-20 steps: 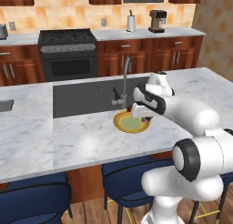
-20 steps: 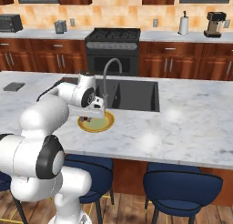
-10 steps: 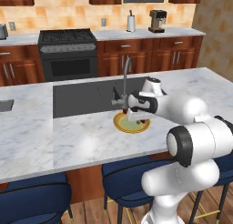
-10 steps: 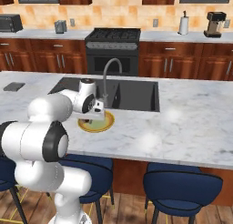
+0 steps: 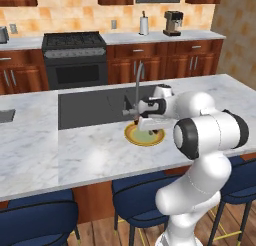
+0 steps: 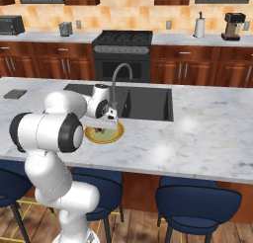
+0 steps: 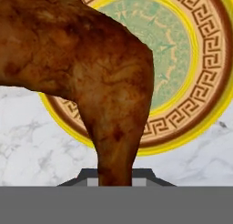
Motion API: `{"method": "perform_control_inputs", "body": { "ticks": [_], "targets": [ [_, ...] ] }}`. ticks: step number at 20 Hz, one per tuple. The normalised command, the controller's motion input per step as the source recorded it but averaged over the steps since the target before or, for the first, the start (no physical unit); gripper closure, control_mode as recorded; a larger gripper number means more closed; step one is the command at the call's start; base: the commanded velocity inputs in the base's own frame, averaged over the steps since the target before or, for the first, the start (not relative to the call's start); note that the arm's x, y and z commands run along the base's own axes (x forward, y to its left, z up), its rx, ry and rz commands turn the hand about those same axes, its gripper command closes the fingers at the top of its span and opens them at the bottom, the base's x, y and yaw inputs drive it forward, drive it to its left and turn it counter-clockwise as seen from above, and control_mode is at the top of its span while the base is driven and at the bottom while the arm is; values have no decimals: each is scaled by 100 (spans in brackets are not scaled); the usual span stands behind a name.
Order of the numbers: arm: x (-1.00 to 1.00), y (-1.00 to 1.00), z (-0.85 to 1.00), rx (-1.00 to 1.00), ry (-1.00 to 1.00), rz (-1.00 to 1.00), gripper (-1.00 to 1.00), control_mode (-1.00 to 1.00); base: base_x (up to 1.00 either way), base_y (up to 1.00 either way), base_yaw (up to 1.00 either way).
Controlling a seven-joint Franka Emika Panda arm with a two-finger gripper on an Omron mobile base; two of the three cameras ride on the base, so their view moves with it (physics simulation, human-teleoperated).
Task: Take the chicken drumstick from the fridge and place it on the digital scale on the counter by the fridge. Wait a few seconds for a reading, then move it to the plate on the dining counter.
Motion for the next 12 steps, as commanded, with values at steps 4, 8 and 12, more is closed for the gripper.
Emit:
{"method": "perform_control_inputs", "body": {
  "ticks": [4,8,12],
  "targets": [
    [28,3,-16,-6,1,0,100,-100,0,0,0],
    [39,1,-17,-9,0,0,100,-100,0,0,0],
    [14,0,-33,-1,0,0,100,-100,0,0,0]
  ]
}}
